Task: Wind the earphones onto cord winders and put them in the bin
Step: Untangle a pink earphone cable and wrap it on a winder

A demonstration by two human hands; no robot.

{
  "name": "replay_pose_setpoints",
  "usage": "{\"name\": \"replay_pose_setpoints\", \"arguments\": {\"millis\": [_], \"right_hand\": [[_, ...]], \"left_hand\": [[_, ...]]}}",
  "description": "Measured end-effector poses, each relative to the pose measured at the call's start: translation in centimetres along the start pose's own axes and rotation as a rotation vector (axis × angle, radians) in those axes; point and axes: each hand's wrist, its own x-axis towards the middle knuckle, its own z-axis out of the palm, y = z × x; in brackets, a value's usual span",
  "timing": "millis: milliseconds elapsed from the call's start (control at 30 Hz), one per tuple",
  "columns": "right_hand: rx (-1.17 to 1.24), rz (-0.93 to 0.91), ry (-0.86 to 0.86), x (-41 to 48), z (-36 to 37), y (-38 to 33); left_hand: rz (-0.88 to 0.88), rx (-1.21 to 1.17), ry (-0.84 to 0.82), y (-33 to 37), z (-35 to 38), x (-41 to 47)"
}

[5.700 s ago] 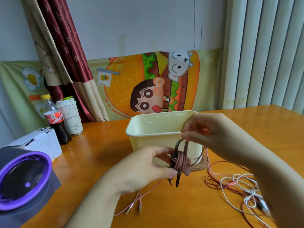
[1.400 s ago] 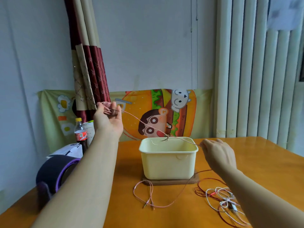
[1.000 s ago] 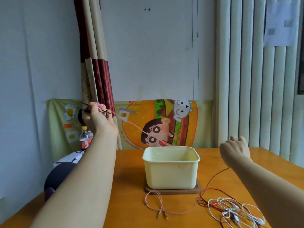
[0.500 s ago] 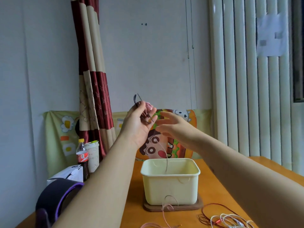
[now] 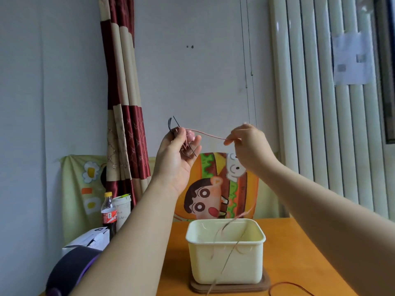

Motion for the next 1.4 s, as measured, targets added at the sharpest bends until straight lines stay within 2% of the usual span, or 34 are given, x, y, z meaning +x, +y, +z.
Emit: {"name": "replay_pose_setpoints", "arguments": {"millis": [67, 133, 167, 300, 367, 433, 500, 633, 800, 900, 933, 1000, 1100, 1200, 1300, 1400], "right_hand": [[-0.152, -0.141, 0.009, 0.5, -0.3, 0.4], [-0.214, -0.162, -0.06, 0.7, -0.6, 0.5], [-0.177, -0.125, -0.138, 0.6, -0.8, 0.3], [0.17, 0.16, -0.632, -0.3, -1.3, 0.0], [0.082, 0.192, -0.8, -1.0, -1.3, 0.4], [-0.139, 0.094, -0.889, -1.4, -1.2, 0.6], [-0.132, 0.075, -0.84, -1.8, -1.1, 0.5], [0.288, 0.17, -0.681, -2.1, -1.0, -0.2], [0.884, 0.411, -0.807, -3.7, -0.7, -0.6], [1.112, 0.592, -0.852, -4.2, -0.8, 0.2], [1.096, 0.615, -0.848, -4.2, -0.8, 0.5], [0.894, 0.566, -0.802, -4.3, -0.9, 1.1], [0.518, 0.344, -0.653, -4.2, -1.3, 1.6], [0.281, 0.178, -0.444, -4.2, -1.1, 1.7], [0.28, 0.062, -0.332, -4.5, 0.1, 3.1], [0.449, 0.14, -0.355, -4.8, 0.9, 4.8]], "left_hand": [[-0.001, -0.013, -0.009, 0.1, 0.1, 0.0], [-0.009, 0.005, -0.03, 0.1, 0.1, 0.0], [-0.017, 0.013, -0.038, 0.1, 0.1, 0.0], [-0.063, 0.078, -0.066, -0.1, -0.3, 0.0], [-0.106, 0.119, -0.066, -0.4, -0.5, -0.4], [-0.15, 0.182, -0.077, -0.7, -0.7, -0.6], [-0.174, 0.258, -0.101, -1.2, -0.9, -0.7], [-0.183, 0.404, -0.118, -2.3, -1.3, -0.7], [-0.154, 0.563, -0.139, -3.2, -2.0, -1.2], [-0.129, 0.685, -0.151, -3.8, -3.0, -1.2], [-0.121, 0.719, -0.155, -3.9, -3.1, -1.3], [-0.107, 0.82, -0.158, -4.3, -3.4, -1.6], [-0.073, 0.912, -0.201, -5.0, -3.5, -2.3], [-0.085, 0.956, -0.286, -5.6, -3.4, -3.3], [-0.08, 0.968, -0.352, -6.4, -3.5, -4.2], [-0.069, 0.975, -0.378, -7.4, -4.2, -4.5]]}}
